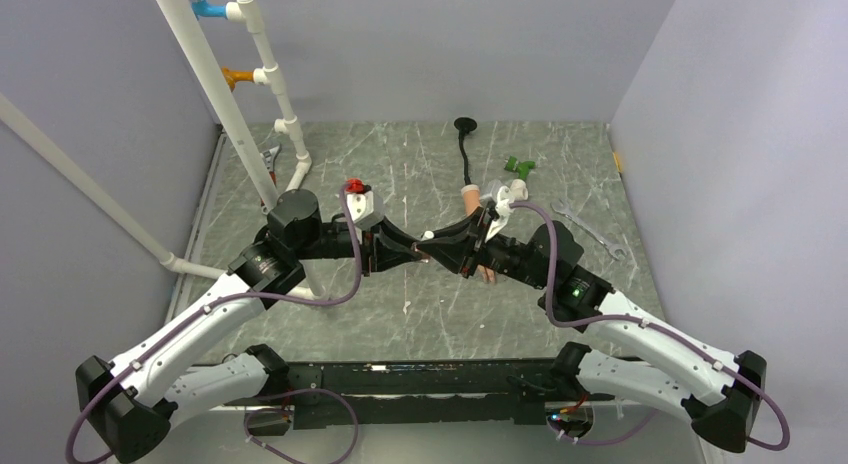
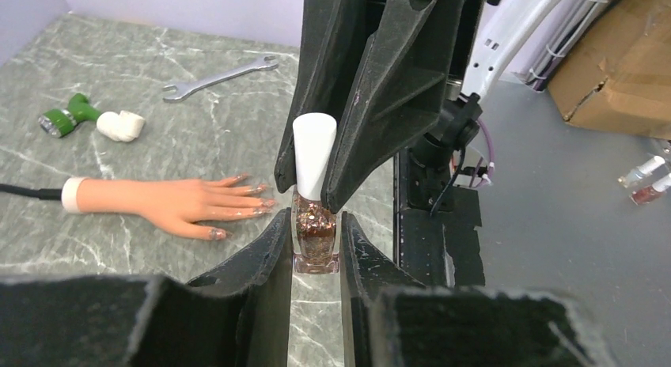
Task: Paint the nails
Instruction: Screw the nail polish bottle.
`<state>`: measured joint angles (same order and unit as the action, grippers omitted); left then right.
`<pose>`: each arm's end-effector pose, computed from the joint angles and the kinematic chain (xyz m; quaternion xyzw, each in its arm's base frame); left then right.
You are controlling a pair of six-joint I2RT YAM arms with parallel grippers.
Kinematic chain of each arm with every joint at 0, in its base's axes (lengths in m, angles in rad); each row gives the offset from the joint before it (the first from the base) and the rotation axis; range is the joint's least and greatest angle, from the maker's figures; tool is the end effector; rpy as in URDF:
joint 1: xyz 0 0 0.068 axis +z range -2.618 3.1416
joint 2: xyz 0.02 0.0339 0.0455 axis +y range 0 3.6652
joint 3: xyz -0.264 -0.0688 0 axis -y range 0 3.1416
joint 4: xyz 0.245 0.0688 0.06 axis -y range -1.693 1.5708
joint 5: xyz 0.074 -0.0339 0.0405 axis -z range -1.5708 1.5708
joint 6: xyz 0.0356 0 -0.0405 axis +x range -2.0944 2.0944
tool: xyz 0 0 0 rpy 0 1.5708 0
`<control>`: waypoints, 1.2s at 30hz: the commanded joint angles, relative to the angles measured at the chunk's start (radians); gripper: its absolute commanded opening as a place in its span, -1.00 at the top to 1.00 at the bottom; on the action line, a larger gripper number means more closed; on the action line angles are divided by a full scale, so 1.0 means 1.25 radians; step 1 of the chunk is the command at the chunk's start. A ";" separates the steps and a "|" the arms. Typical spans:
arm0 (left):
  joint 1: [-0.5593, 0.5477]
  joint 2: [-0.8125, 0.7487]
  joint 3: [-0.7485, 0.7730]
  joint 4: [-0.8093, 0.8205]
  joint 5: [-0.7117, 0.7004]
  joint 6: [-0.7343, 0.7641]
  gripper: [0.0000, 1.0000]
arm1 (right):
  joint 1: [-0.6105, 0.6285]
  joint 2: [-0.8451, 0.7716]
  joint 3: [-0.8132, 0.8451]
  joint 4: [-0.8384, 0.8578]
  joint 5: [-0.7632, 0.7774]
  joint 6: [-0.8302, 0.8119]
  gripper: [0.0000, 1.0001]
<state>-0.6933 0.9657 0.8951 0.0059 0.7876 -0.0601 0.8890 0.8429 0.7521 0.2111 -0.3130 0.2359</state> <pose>0.1511 -0.1583 0.3668 0.4591 0.5586 -0.4926 0.4843 0.1181 0.1629 0.3611 -0.3207 0.5832 0.4816 0.5702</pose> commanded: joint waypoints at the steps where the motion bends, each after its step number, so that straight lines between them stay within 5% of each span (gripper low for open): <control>1: 0.005 -0.024 0.008 0.034 -0.085 0.009 1.00 | 0.034 0.010 0.028 -0.037 0.112 0.041 1.00; 9: 0.005 -0.019 0.013 0.027 -0.120 -0.003 1.00 | 0.113 0.036 0.042 -0.038 0.193 0.019 0.98; 15: 0.005 -0.017 0.013 0.023 -0.110 0.004 1.00 | 0.122 0.042 0.084 -0.072 0.168 0.016 -0.01; 19: 0.004 -0.017 0.015 0.021 -0.105 0.008 1.00 | 0.122 0.029 0.089 -0.082 0.146 -0.006 -0.28; 28: 0.005 -0.015 0.015 0.024 -0.071 0.008 1.00 | 0.120 -0.091 0.033 -0.074 0.083 -0.092 -0.43; 36: 0.005 0.010 0.023 0.043 0.097 0.011 1.00 | 0.115 -0.144 0.033 -0.117 0.056 -0.146 -0.44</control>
<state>-0.6895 0.9737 0.8940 0.0013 0.7929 -0.0612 1.0359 0.6785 0.7799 0.0830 -0.2199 0.1047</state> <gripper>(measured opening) 0.257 0.721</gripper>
